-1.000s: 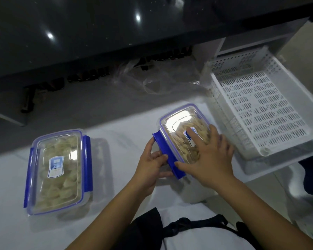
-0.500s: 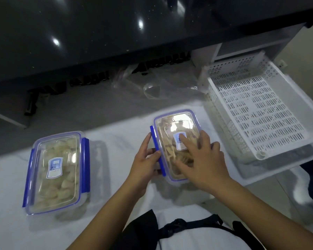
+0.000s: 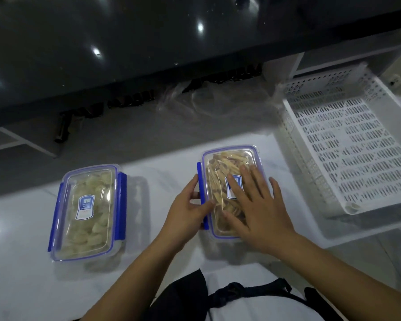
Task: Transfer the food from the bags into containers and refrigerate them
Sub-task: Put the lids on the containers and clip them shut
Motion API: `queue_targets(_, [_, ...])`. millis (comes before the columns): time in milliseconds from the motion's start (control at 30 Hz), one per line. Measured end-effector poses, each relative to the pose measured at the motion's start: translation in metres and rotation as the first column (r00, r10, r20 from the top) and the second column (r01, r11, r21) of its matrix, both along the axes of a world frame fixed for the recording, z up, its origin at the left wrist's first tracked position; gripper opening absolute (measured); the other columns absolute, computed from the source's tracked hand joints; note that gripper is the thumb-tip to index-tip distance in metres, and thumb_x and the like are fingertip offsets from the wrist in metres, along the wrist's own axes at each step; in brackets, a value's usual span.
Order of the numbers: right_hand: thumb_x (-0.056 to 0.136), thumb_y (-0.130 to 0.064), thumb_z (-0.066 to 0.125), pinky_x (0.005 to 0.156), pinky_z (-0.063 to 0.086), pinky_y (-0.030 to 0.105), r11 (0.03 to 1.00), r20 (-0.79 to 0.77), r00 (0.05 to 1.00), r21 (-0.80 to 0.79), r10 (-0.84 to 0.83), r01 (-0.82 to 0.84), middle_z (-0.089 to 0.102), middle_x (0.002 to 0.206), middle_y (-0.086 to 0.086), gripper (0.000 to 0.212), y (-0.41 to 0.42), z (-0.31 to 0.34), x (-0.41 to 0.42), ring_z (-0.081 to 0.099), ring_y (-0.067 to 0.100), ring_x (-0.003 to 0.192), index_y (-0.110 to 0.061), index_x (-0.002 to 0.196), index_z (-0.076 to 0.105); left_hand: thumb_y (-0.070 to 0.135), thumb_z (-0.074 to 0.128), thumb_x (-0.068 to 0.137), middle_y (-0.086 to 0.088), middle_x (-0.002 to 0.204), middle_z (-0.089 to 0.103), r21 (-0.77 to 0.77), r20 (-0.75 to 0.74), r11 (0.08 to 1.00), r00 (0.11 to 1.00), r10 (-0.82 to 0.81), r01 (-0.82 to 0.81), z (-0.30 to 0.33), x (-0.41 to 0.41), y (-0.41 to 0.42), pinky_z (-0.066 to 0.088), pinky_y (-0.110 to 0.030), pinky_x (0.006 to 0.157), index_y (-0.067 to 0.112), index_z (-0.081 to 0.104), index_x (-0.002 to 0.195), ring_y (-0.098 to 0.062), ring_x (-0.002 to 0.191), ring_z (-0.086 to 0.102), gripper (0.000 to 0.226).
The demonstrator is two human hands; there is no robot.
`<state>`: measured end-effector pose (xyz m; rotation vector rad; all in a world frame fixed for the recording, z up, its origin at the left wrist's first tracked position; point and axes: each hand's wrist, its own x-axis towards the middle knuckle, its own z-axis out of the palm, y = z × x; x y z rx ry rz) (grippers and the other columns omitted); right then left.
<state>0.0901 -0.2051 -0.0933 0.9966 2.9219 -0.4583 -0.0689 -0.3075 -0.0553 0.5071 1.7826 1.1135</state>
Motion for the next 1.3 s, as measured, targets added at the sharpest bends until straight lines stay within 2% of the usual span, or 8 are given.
queue_targets(167, [0.095,-0.067,0.024,0.117,0.020,0.060,1.000,-0.068,0.998,-0.027,-0.014,0.012,0.011,0.167,0.007,0.075,0.000,-0.001,-0.002,0.000,0.025,0.155,-0.028,0.159,0.018,0.032,0.062,0.096,0.028,0.101,0.055,-0.035,-0.167,0.994,0.980,-0.106,0.102,0.004,0.005,0.007,0.060,-0.023,0.066,0.055,0.030,0.125,-0.007,0.093,0.065,0.048])
queue_targets(400, [0.093,-0.053,0.053,0.119,0.026,0.044,0.950,-0.370,0.893,-0.268,-0.256,0.161,0.014,0.166,-0.001,0.070,0.005,0.001,0.003,0.010,0.015,0.153,-0.035,0.155,0.027,0.029,0.061,0.097,0.022,0.104,0.059,0.014,-0.074,0.998,0.995,-0.064,0.065,0.009,0.008,0.006,0.054,-0.018,0.055,0.065,0.037,0.107,-0.004,0.084,0.068,0.045])
queue_targets(433, [0.092,-0.046,0.062,0.117,0.029,0.039,0.851,-0.389,0.808,-0.468,-0.441,0.239,0.014,0.165,-0.003,0.073,0.008,0.005,0.005,0.015,0.012,0.150,-0.037,0.154,0.026,0.030,0.062,0.097,0.021,0.106,0.059,0.011,-0.057,0.998,0.997,-0.055,0.056,0.009,0.008,0.005,0.055,-0.019,0.056,0.065,0.037,0.107,-0.004,0.085,0.068,0.044])
queue_targets(533, [0.086,-0.023,0.076,0.101,0.048,0.042,0.223,-0.067,0.482,-0.935,-0.873,0.275,0.035,0.155,0.005,0.081,0.023,0.021,0.017,0.047,0.021,0.133,-0.034,0.153,0.030,0.030,0.063,0.096,0.019,0.108,0.058,0.013,-0.017,0.999,0.999,-0.037,0.038,0.010,0.008,0.004,0.055,-0.020,0.056,0.067,0.035,0.109,-0.001,0.082,0.069,0.049])
queue_targets(600, [0.082,-0.022,0.078,0.084,0.059,0.043,0.060,0.075,0.507,-0.968,-0.859,0.245,0.060,0.136,0.008,0.074,0.035,0.027,0.030,0.068,0.024,0.108,-0.022,0.147,0.042,0.030,0.063,0.096,0.020,0.109,0.058,0.015,-0.011,0.999,0.999,-0.032,0.032,0.010,0.009,0.003,0.055,-0.020,0.057,0.067,0.034,0.113,-0.002,0.083,0.069,0.050])
queue_targets(700, [0.084,-0.015,0.075,0.064,0.060,0.031,0.197,0.020,0.647,-0.945,-0.763,0.261,0.075,0.104,0.007,0.047,0.041,0.033,0.037,0.075,0.022,0.085,-0.018,0.129,0.062,0.031,0.063,0.096,0.020,0.112,0.059,0.018,-0.014,0.999,0.999,-0.036,0.036,0.009,0.009,0.002,0.057,-0.022,0.059,0.063,0.034,0.122,-0.003,0.086,0.069,0.051])
queue_targets(900, [0.087,-0.013,0.074,0.063,0.061,0.029,0.490,-0.213,0.654,-0.827,-0.726,0.275,0.072,0.093,-0.004,0.050,0.027,0.028,0.033,0.072,0.013,0.078,-0.047,0.121,0.059,0.033,0.061,0.095,0.023,0.112,0.059,-0.007,-0.013,0.997,0.997,-0.072,0.072,0.008,0.007,0.005,0.060,-0.024,0.062,0.061,0.035,0.120,-0.001,0.087,0.071,0.046])
queue_targets(1300, [0.084,-0.015,0.076,0.059,0.060,0.029,0.249,-0.056,0.660,-0.947,-0.749,0.203,0.071,0.110,0.001,0.054,0.044,0.025,0.040,0.075,0.017,0.087,-0.034,0.132,0.059,0.033,0.067,0.091,0.009,0.127,0.060,-0.051,0.126,0.999,0.992,0.011,-0.004,-0.001,0.000,0.000,0.063,-0.035,0.071,0.050,0.032,0.147,-0.016,0.107,0.068,0.068])
